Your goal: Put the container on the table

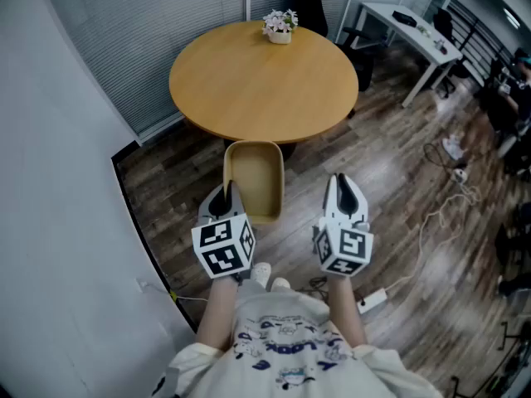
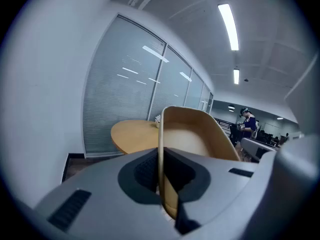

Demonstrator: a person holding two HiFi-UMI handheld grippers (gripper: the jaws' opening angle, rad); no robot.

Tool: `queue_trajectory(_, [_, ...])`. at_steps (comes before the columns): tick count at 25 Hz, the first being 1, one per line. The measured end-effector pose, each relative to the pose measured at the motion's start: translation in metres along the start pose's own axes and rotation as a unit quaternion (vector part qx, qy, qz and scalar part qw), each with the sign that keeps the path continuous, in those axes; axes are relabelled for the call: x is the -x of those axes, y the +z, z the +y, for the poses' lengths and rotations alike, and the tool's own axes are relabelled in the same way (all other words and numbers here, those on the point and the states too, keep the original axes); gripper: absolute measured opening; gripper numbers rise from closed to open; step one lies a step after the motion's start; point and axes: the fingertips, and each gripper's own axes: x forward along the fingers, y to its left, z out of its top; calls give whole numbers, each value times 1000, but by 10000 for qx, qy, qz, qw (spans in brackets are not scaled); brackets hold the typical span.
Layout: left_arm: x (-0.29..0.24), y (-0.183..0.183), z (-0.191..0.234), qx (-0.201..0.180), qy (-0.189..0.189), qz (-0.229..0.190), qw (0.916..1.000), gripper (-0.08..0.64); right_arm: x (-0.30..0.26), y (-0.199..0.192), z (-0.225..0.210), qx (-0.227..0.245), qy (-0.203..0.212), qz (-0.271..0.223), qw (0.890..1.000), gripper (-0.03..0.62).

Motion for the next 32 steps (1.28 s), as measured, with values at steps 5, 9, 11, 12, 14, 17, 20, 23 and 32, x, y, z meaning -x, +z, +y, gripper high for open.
queue_trajectory(5, [-3,2,3,10,-4,1,10000,6,-5,-2,7,-57,118,-18,9999,40])
queue_trajectory(9, [-8,3,9,18,-3,25,10000,6,-12,-5,12,-37,128,19,9999,40])
queue_trajectory(11, [-12,3,12,26,2,34,10000,6,-17,-8,14,-4,141,43,9999,40])
queue_trajectory(12, [-14,3,14,31,3,37,10000,6,-19,-9,16,-5,165,56,9998,40])
queue_trajectory(14, [-19,5,16,37,0,51,10000,6,-24,-8,19,-51,196,63,9998,40])
queue_trajectory(17, [-29,11,22,31,-18,88,10000,6,-36,-8,22,-78,137,89,9998,40])
queue_trajectory(20, [-40,15,31,33,-33,100,9999,6,-49,-8,32,-92,168,101,9998,40])
queue_trajectory(23, [-50,15,36,39,-64,126,9999,6,-57,-13,32,-56,106,119,9999,40])
queue_trajectory(32, [-74,17,49,93,-57,234,9997,6,-78,-27,32,-73,24,267,9996,40])
